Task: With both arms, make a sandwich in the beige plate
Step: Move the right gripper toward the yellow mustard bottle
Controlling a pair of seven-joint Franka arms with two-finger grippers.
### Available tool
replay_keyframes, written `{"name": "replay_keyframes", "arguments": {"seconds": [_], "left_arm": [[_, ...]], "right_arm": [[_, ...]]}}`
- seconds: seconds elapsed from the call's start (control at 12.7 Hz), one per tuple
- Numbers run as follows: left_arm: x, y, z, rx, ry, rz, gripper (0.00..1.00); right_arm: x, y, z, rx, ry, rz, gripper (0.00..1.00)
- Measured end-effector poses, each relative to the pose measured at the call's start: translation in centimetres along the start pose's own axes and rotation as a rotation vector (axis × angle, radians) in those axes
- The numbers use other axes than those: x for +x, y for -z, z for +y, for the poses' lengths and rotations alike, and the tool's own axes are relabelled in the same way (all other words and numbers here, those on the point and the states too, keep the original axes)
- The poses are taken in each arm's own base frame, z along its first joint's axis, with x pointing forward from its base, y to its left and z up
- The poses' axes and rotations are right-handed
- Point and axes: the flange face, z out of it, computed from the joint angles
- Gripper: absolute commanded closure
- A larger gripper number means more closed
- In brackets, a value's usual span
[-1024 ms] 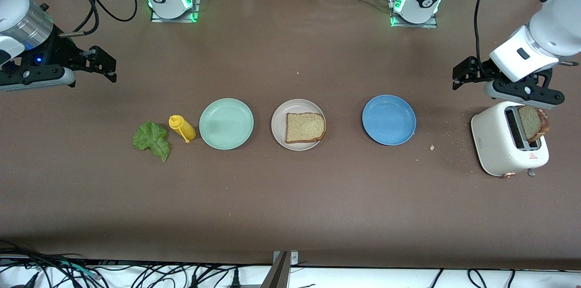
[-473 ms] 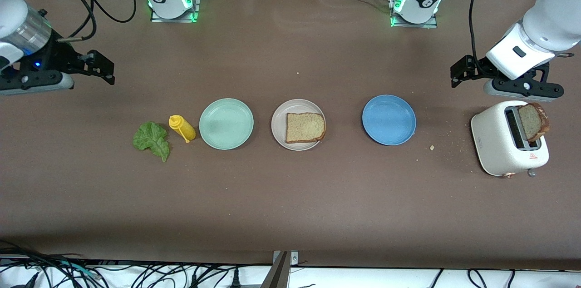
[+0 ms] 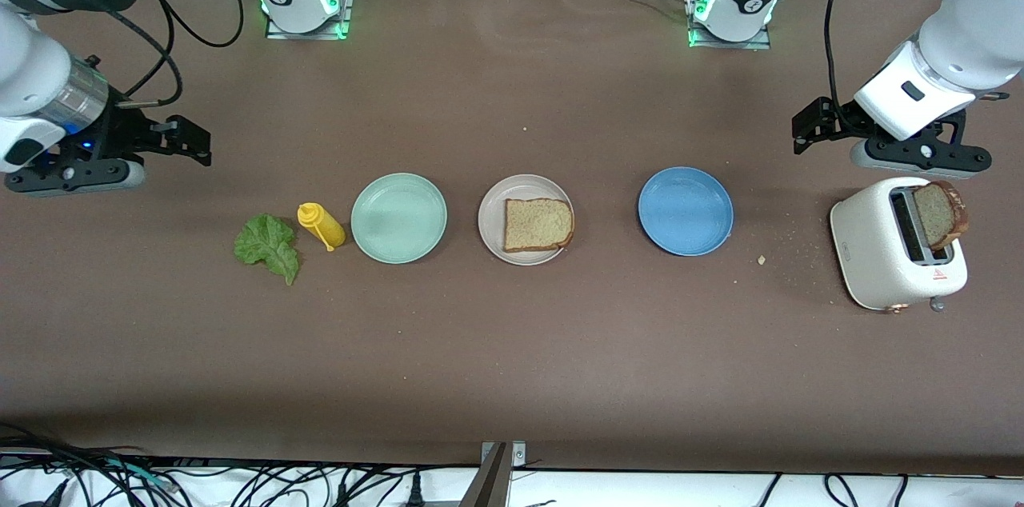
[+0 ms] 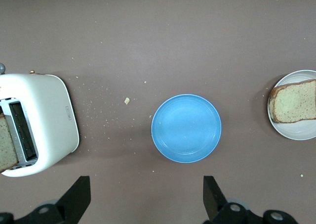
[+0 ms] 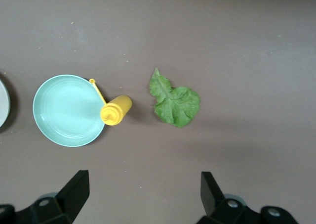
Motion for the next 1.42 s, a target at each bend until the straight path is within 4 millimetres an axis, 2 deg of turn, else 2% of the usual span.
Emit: {"name": "replay_keyframes", "arguments": {"seconds": [0.16,0.47,0.79,0.95,1.26,1.42], "left_arm": [[0.0,0.0,0.3,0.000,-0.005,0.000,0.00],[-0.1,0.1,0.7,0.000,-0.012,0.001,0.00],[-0.1,0.1,0.6,0.000,-0.010,0.001,0.00],[-0.1,0.1,0.6,0.000,-0.010,0.001,0.00],[-0.1,0.1,0.6,0.000,-0.011,0.001,0.00],[-0.1,0.1,0.5,0.000,-0.009,0.001,0.00]], "right_arm": [[-0.1,0.1,0.7,0.000,0.002,-0.005,0.00],[0.0,0.0,-0.5,0.001,0.067,-0.007,0.00],[1.1,-1.2,-1.4,0.039,0.263,-0.017,0.00],[1.8,-2.0,-3.1,0.075,0.377,-0.020,0.00],[2.7,-3.4,-8.7,0.093,0.537,-0.012,0.00],[3.4,-4.0,-9.1,0.093,0.581,0.017,0.00]]}}
